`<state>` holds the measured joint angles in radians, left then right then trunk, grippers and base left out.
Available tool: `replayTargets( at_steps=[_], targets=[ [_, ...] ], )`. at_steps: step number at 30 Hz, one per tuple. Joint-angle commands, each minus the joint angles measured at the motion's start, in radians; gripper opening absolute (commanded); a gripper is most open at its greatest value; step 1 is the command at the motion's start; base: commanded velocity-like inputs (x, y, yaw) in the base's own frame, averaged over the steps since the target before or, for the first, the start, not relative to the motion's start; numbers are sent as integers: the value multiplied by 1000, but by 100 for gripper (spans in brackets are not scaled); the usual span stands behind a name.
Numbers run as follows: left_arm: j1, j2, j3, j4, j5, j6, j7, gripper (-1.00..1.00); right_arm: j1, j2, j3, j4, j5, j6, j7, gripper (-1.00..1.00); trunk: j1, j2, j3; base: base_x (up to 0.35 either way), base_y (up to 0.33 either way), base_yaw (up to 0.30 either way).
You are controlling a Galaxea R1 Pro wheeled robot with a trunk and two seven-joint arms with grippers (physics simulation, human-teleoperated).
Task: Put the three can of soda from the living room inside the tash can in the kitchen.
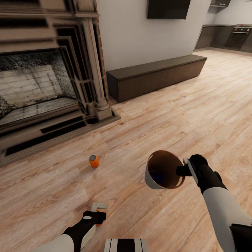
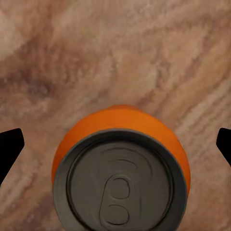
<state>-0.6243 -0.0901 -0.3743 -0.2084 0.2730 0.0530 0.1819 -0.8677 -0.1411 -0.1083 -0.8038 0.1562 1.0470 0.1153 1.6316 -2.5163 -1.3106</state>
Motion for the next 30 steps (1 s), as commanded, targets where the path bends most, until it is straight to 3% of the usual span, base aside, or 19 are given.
replayTargets(
  at_steps=[1, 4, 12, 25, 26, 30],
  targets=[
    [0, 0, 0, 0, 0, 0, 0, 100, -1, 3, 2, 0, -32, 0, 2, -100, 0, 0, 0, 16, 0, 0],
    [0, 0, 0, 0, 0, 0, 0, 100, -1, 9, 17, 0, -32, 0, 0, -100, 0, 0, 0, 9, 0, 0],
    [0, 0, 0, 1, 0, 1, -1, 100, -1, 13, 36, 0, -32, 0, -3, -100, 3, -2, -31, 1, 0, 0],
    [0, 0, 0, 1, 0, 1, -1, 100, -1, 14, 39, 0, -32, 0, -4, -100, 3, -2, -31, 0, 0, 0],
    [0, 0, 0, 1, 0, 0, 0, -100, -1, 14, 39, 0, -32, 0, -4, -100, 3, -2, -31, 0, 0, 0],
    [0, 1, 1, 0, 1, 0, -1, -100, -1, 14, 39, 0, -32, 0, -5, -100, 3, -2, -31, 0, 0, 0]
  ],
)
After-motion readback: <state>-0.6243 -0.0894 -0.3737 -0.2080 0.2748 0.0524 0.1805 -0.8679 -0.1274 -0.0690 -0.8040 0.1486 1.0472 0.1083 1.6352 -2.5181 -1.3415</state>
